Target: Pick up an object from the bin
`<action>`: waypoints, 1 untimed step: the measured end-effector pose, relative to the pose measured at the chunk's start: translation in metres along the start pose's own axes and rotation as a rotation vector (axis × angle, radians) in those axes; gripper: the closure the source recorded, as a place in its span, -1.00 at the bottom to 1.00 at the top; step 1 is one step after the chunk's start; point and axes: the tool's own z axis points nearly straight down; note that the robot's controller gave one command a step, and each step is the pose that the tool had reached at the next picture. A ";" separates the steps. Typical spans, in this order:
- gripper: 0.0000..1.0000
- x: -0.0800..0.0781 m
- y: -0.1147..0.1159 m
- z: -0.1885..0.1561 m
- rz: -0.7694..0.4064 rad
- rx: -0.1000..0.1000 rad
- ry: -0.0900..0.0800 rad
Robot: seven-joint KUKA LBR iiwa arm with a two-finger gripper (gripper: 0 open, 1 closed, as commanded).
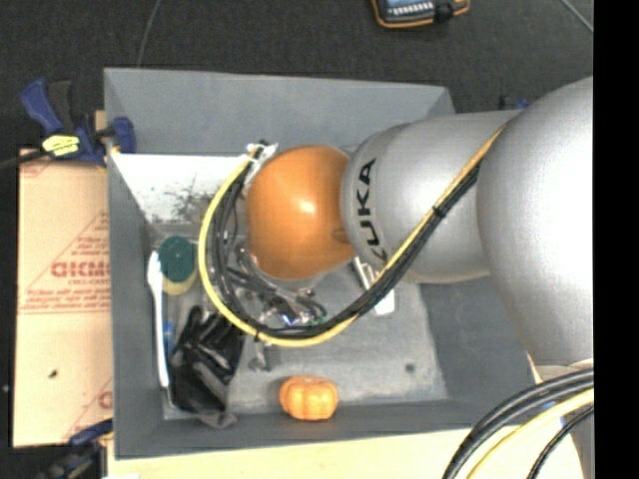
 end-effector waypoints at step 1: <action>-1.00 0.016 0.061 0.030 -0.583 -0.008 0.008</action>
Offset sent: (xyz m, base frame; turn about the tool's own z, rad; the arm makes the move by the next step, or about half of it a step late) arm 0.0076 0.0135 -0.0599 -0.5218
